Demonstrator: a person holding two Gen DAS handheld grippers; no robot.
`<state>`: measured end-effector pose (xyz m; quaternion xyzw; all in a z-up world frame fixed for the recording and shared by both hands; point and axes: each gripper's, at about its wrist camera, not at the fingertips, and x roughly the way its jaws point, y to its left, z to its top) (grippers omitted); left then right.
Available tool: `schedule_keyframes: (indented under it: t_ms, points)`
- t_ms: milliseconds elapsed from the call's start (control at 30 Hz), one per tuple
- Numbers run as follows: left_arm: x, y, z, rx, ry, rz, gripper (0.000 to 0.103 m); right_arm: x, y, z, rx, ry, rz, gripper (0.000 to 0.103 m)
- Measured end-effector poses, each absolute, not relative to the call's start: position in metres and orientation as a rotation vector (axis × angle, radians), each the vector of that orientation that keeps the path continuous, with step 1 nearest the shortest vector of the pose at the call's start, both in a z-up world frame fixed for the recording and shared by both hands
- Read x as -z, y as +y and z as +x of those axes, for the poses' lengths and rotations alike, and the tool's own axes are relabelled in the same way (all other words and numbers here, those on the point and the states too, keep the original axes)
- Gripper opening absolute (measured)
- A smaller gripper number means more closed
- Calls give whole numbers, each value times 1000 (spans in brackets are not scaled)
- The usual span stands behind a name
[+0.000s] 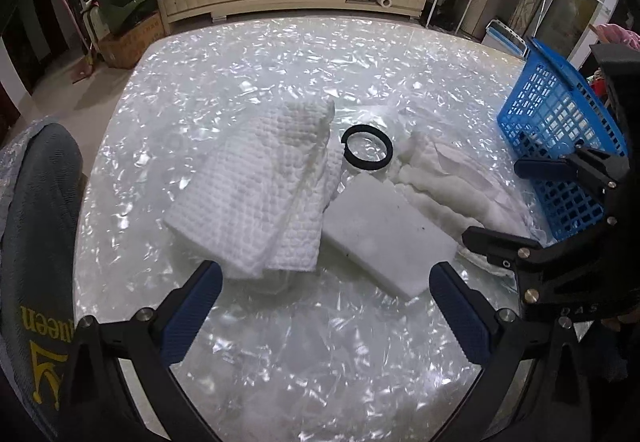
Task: Organize soft objects
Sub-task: 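Grasp the folded white quilted cloth with the right gripper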
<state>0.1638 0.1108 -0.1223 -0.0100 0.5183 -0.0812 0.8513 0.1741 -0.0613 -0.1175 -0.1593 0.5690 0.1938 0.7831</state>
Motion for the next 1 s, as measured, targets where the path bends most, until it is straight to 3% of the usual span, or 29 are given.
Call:
schedule_keyframes:
  t_ms: [167,367,433,567,633,1000]
  points:
    - [131,108,173,182,1097,-23,103,130,-68,185,-372,1256,-338,90]
    - [136,102,175,194,1084,1,103,143,-72,193,-366,1298,-335,60]
    - [137,102,175,200,1085,-6,103,147,-73,193,-377,1305,-325,45]
    - [134,105,172,188,1079,-6,103,146,-70,189,-380,1288,-343,30]
    - [129,107,170,187,1066,-13,103,142,-70,187,-386,1279,-334,16]
    - [106,105,146,191,1033,10,103,92,-78,166,-408,1192,-285,13]
